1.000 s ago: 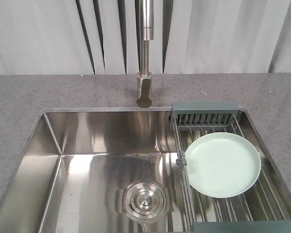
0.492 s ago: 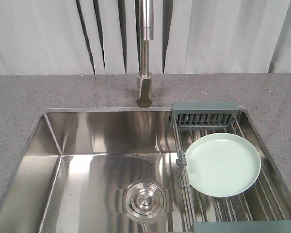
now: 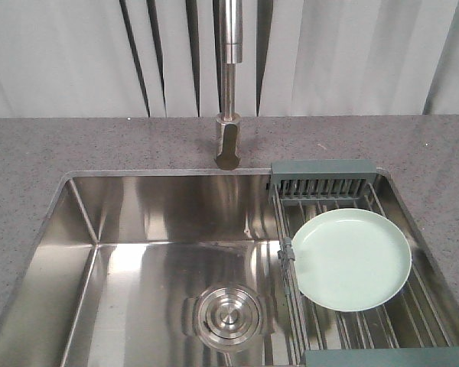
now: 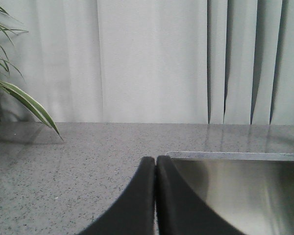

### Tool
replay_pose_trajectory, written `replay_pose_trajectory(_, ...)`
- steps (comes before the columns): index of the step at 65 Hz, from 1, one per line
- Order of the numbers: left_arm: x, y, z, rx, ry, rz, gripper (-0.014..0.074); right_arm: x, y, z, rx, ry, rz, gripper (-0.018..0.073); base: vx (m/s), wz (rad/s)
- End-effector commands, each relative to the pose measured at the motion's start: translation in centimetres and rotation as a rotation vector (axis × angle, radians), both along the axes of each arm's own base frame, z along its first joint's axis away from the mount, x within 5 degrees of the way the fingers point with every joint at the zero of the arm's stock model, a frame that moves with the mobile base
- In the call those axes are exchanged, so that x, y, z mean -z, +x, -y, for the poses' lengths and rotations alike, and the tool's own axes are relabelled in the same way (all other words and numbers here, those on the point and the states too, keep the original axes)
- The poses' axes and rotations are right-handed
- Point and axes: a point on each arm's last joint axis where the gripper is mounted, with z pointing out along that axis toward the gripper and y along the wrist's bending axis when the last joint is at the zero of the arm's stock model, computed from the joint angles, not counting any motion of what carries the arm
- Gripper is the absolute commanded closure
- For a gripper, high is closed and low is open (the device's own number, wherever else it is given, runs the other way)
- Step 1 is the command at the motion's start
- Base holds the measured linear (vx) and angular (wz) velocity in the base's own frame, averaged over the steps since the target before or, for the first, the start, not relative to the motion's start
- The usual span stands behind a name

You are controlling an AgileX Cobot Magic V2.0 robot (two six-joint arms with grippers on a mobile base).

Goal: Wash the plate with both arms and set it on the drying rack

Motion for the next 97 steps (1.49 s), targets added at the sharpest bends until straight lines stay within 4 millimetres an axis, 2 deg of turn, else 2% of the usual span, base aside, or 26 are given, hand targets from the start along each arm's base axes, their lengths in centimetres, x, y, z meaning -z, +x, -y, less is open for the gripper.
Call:
replay_pose_trajectory(1,-1.53,-0.34,0.0,-0.003,0.0,0.107,0.0603,-0.75,-0.12,0.05,0.009,-0.011,0.102,0.0566,0.0,0.0)
replay_pose_trajectory(29,-1.53,-0.34,0.0,-0.003,0.0,0.107,0.0603,-0.75,-0.11,0.05,0.009,-0.009,0.096,0.0566,0.0,0.0)
replay_pose_trajectory(45,-1.53,-0.34,0.0,-0.003,0.0,0.107,0.0603,-0.77,-0.11,0.05,0.005,0.05,0.101,0.0566,0.0,0.0)
replay_pose_trajectory(97,-1.53,-0.34,0.0,-0.003,0.0,0.107,0.0603,-0.74,-0.11,0.05,0.005,0.046,0.096,0.0566,0.0,0.0)
